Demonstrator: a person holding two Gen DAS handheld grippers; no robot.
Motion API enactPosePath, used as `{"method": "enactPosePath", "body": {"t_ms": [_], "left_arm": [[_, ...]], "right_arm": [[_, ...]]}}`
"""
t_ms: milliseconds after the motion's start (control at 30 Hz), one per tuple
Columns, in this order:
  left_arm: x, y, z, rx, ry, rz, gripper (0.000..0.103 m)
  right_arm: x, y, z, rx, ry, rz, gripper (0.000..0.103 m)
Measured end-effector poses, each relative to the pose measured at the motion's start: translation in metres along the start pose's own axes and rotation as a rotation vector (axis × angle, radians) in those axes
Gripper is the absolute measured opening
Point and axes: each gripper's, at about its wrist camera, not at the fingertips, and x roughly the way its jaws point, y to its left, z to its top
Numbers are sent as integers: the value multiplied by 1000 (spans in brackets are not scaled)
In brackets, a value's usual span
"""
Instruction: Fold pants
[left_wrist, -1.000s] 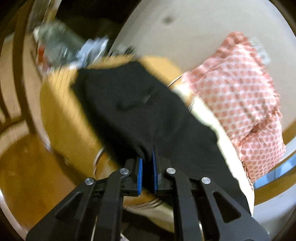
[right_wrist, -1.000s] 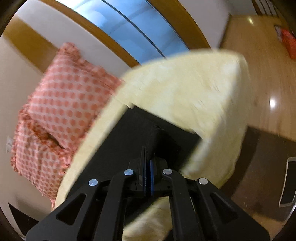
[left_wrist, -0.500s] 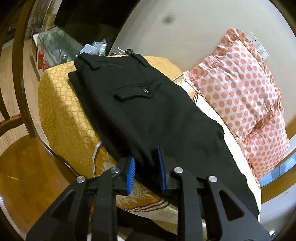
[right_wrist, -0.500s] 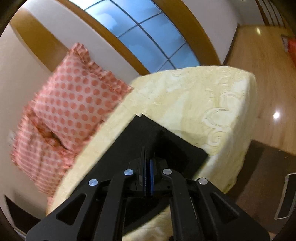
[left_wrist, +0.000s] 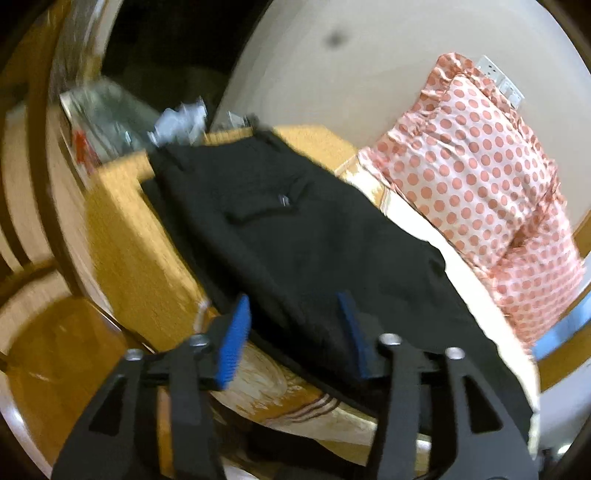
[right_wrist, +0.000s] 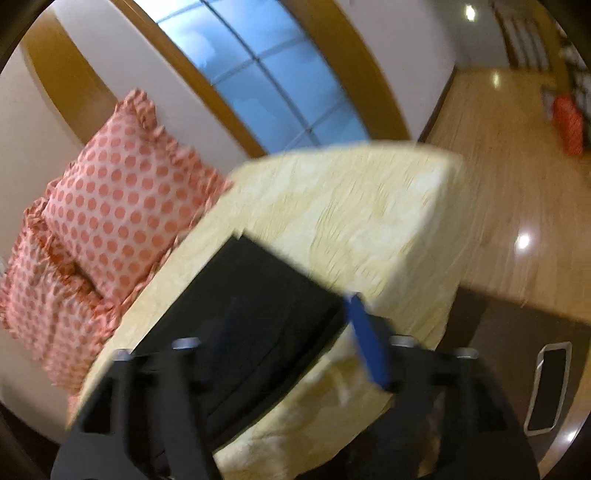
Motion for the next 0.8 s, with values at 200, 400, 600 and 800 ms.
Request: {"method": "enactPosePath", "body": {"t_ms": [200, 400, 600, 800], "left_arm": [[-36, -50, -2, 186, -162, -14, 78], [-5, -92, -20, 288, -53, -109, 78], [26, -112, -45, 328, 39, -148, 78], [38, -122, -62, 392, 60, -130, 83]], "right_arm": [[15, -7, 5, -8, 21, -37, 61], [18, 1, -7, -73, 15, -68, 54], [13, 8, -25, -84, 57, 48, 34], [17, 1, -23, 2, 40, 64, 26]]}}
